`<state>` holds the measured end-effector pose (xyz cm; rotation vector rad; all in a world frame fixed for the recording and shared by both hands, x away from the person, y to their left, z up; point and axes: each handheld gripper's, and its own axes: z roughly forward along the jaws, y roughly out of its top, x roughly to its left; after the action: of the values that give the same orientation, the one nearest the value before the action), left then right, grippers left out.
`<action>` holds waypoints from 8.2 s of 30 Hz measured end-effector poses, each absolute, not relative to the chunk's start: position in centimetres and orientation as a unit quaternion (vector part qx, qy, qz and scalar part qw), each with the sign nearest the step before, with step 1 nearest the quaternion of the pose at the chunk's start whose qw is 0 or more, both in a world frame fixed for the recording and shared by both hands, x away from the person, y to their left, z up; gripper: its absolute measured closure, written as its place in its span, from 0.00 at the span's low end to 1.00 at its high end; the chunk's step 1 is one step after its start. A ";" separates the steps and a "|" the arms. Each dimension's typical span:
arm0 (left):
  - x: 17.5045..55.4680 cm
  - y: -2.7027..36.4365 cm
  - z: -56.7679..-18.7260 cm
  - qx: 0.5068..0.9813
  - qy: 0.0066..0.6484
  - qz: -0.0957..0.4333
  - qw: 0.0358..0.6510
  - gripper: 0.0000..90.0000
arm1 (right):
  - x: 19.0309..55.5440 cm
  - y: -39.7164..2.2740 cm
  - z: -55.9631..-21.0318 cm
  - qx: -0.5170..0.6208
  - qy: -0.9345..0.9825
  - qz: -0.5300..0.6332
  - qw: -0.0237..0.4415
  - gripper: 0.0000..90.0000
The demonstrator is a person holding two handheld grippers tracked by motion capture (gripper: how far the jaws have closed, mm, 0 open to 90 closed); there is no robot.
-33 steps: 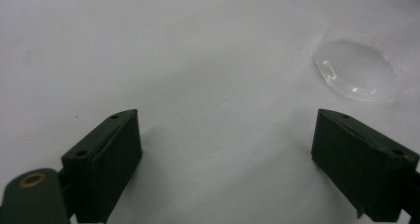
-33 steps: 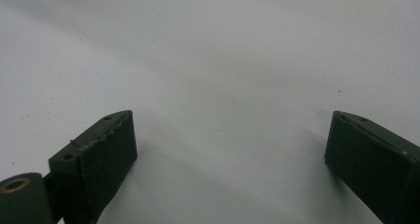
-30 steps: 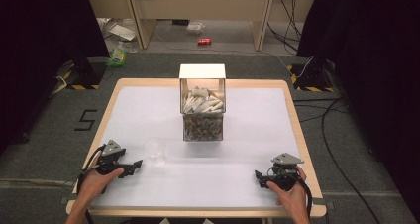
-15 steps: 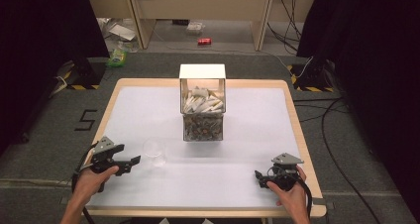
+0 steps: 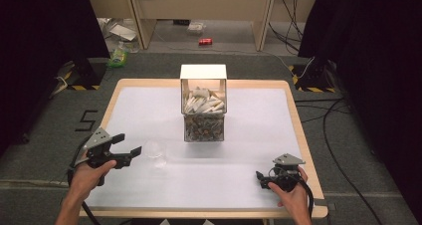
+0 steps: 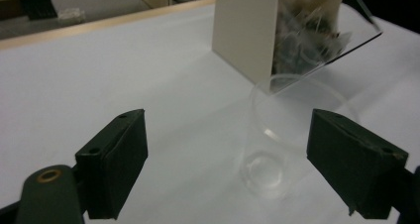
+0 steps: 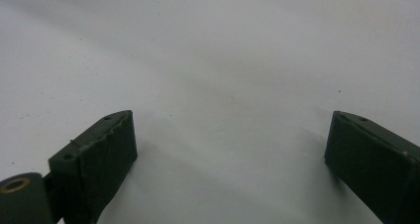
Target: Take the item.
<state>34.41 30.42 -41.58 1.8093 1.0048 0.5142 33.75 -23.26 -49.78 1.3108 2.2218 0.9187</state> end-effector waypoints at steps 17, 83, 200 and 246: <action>35.2 27.0 -37.4 0.740 0.368 0.224 0.517 0.29 | 33.8 -23.3 -49.8 0.467 0.795 0.330 0.201 0.07; 42.4 13.1 -31.4 0.783 0.300 0.228 0.495 0.58 | 33.8 -23.3 -49.8 0.468 0.795 0.330 0.201 0.07; 33.4 26.5 -33.4 0.731 0.299 0.224 0.571 0.98 | 33.8 -23.3 -49.8 0.467 0.795 0.331 0.202 0.07; 33.0 27.4 -42.1 0.729 0.370 0.203 0.539 0.96 | 33.8 -23.3 -49.8 0.466 0.796 0.330 0.202 0.07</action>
<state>32.98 27.35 -42.09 1.7342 0.8796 0.4826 33.80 -23.27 -49.83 1.3008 2.2209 0.9219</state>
